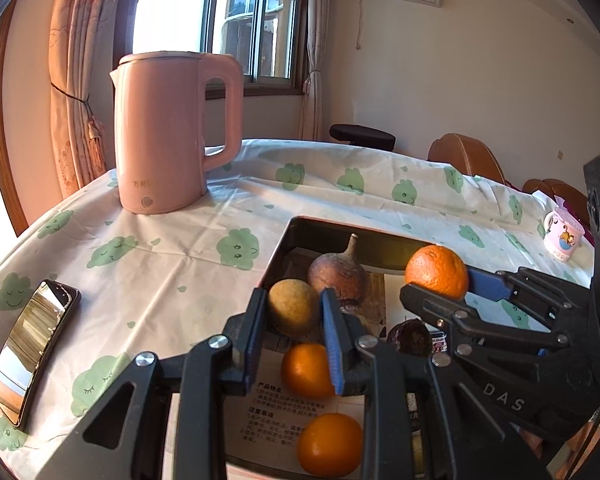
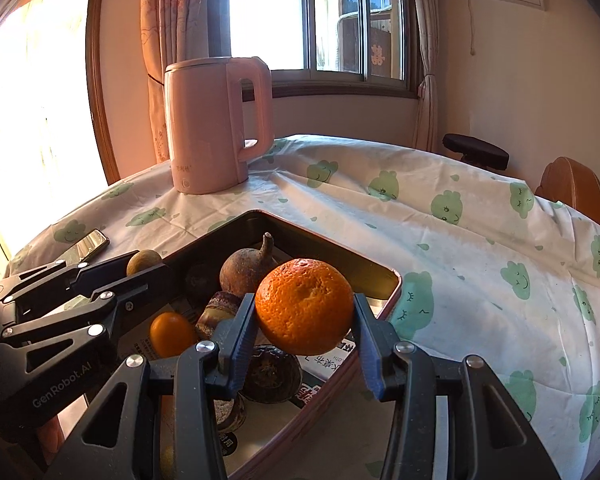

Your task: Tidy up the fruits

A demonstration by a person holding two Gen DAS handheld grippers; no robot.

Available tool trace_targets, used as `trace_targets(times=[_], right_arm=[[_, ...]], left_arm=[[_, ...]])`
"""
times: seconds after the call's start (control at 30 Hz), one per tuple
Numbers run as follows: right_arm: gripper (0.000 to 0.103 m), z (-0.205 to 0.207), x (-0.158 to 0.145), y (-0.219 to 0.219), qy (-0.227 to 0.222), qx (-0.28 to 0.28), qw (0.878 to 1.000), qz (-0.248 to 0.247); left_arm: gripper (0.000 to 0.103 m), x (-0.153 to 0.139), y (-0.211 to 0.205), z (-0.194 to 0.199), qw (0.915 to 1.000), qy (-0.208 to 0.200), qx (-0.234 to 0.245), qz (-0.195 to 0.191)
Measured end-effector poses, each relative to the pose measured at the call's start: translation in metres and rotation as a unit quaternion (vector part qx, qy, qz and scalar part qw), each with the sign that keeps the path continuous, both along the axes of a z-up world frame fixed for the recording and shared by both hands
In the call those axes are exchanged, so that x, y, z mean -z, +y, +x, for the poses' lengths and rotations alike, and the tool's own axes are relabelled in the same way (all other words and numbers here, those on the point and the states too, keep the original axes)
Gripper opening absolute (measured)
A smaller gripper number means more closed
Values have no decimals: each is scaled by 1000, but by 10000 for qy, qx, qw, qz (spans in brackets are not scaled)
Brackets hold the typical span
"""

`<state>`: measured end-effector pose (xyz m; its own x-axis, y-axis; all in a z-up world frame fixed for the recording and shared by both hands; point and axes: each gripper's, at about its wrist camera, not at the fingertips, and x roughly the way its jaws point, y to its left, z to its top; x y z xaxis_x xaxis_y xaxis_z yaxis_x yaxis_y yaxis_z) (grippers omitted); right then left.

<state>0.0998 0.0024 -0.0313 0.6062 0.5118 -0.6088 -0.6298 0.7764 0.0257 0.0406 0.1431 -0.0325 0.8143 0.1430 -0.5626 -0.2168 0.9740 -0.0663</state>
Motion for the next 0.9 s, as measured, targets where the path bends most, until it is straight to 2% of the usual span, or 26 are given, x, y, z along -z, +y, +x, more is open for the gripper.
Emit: trace_targets(times=[0.33,0.43,0.57,0.67,0.73,0.9], right_arm=[[51,-3,1,5,-12,-53,9999,-132],[62,-5,-1,3,-74,-69,9999,-69],[67,-10,-6,1,-287,19,9996,-3],[69,-15,-8,-3,-439,126,9990,15],[72,-18,-10,-7,-530,217,9983,43],[78,-28,-15,-21,-803,463,9957,77]], left_arm=[[29,0,-2,3,10000,71,2,56],[29,0,-3,2,9999,42,-42,141],[32,-2,-4,0,9998,-18,-89,181],[39,-4,-3,-4,9997,-131,-101,180],[52,-6,-2,-8,9994,-245,-166,195],[70,-12,-7,-19,9974,-563,-242,379]])
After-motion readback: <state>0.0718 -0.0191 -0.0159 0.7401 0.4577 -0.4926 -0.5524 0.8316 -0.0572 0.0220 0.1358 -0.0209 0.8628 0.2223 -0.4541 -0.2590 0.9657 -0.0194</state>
